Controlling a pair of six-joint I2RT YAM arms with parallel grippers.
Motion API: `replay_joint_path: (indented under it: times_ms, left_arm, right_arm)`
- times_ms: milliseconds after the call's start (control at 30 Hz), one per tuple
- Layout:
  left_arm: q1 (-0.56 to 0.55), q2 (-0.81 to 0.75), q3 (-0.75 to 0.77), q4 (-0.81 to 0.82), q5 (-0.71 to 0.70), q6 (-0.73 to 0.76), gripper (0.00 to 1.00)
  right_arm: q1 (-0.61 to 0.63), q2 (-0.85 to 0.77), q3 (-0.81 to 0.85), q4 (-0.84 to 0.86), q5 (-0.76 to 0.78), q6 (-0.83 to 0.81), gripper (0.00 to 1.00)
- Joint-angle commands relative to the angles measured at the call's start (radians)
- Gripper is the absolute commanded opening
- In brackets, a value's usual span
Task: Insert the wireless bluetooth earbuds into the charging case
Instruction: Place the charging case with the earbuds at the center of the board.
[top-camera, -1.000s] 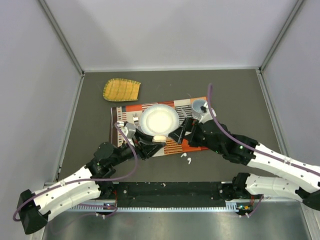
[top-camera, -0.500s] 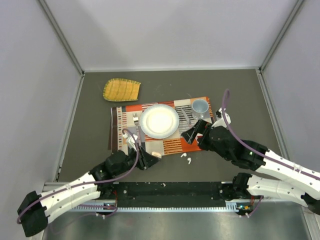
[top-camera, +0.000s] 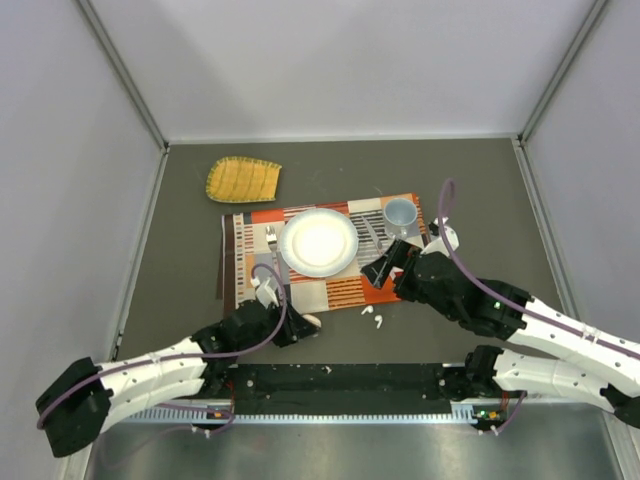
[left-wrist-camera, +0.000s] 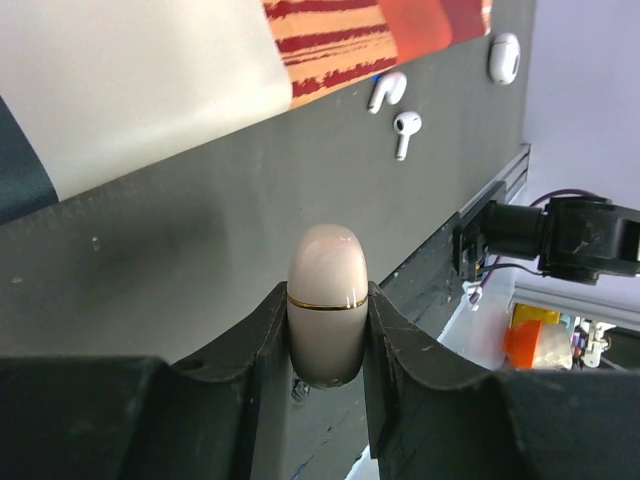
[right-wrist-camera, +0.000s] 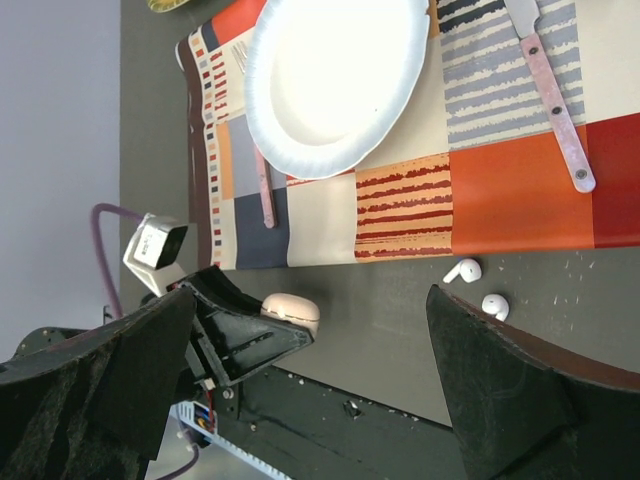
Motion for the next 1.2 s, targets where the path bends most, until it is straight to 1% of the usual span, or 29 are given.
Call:
replay_joint_path:
  times_ms: [0, 133, 200, 300, 367, 400, 467, 500, 567, 600, 700, 733, 867, 933, 967, 1067, 1100, 1167]
  left_arm:
    - [-0.001, 0.086, -0.021, 0.152, 0.051, -0.008, 0.00]
    - [-0.001, 0.186, -0.024, 0.217, 0.094, -0.015, 0.00]
    - [-0.001, 0.220, -0.018, 0.231, 0.092, -0.004, 0.02]
    - [-0.001, 0.283, -0.022, 0.289, 0.097, -0.018, 0.03]
    - [-0.001, 0.324, -0.019, 0.324, 0.098, -0.021, 0.05]
    - [-0.001, 0.336, -0.018, 0.336, 0.100, -0.023, 0.08]
    - [-0.001, 0.370, -0.013, 0.359, 0.103, -0.024, 0.13]
    - [0.001, 0.390, -0.010, 0.361, 0.105, -0.024, 0.16]
    - [-0.001, 0.410, 0.001, 0.358, 0.105, -0.021, 0.21]
    - [-0.001, 0.428, 0.004, 0.355, 0.105, -0.023, 0.25]
    - [0.001, 0.453, 0.005, 0.355, 0.100, -0.034, 0.28]
    - [-0.001, 0.456, 0.004, 0.356, 0.099, -0.035, 0.32]
    - [-0.001, 0.448, 0.007, 0.327, 0.080, -0.035, 0.35]
    - [0.001, 0.430, 0.015, 0.281, 0.066, -0.032, 0.38]
    - [0.001, 0.424, 0.018, 0.262, 0.060, -0.031, 0.42]
    - [-0.001, 0.379, 0.033, 0.180, 0.039, -0.011, 0.49]
    - [-0.001, 0.353, 0.038, 0.124, 0.028, -0.003, 0.50]
    - [-0.001, 0.327, 0.053, 0.068, 0.007, 0.015, 0.52]
  right_arm:
    - [0.009, 0.001, 0.014, 0.006, 0.017, -0.001, 0.99]
    - [0.007, 0.003, 0.011, 0.005, 0.019, -0.004, 0.99]
    - [0.007, 0.005, 0.009, 0.005, 0.019, -0.002, 0.99]
    - [0.007, 0.012, 0.011, 0.006, 0.016, -0.004, 0.99]
    - [0.007, 0.012, 0.009, 0.005, 0.016, -0.004, 0.99]
    - [0.007, 0.011, 0.008, 0.006, 0.016, -0.006, 0.99]
    - [0.005, 0.009, 0.004, 0.006, 0.017, -0.004, 0.99]
    - [0.007, 0.008, 0.001, 0.006, 0.017, -0.006, 0.99]
    - [0.007, 0.001, -0.003, 0.006, 0.019, -0.004, 0.99]
    - [0.007, -0.002, -0.006, 0.006, 0.020, -0.001, 0.99]
    - [0.007, -0.008, -0.009, 0.006, 0.028, -0.001, 0.99]
    - [0.005, -0.006, -0.009, 0.006, 0.028, 0.001, 0.99]
    - [0.007, -0.009, -0.011, 0.005, 0.028, -0.002, 0.99]
    - [0.005, -0.008, -0.011, 0.005, 0.026, -0.004, 0.99]
    - [0.004, -0.009, -0.012, 0.005, 0.026, -0.002, 0.99]
    - [0.004, -0.006, -0.014, 0.005, 0.023, -0.001, 0.99]
    - [0.004, -0.008, -0.015, 0.005, 0.023, 0.002, 0.99]
    - [0.004, -0.006, -0.020, 0.005, 0.025, 0.007, 0.99]
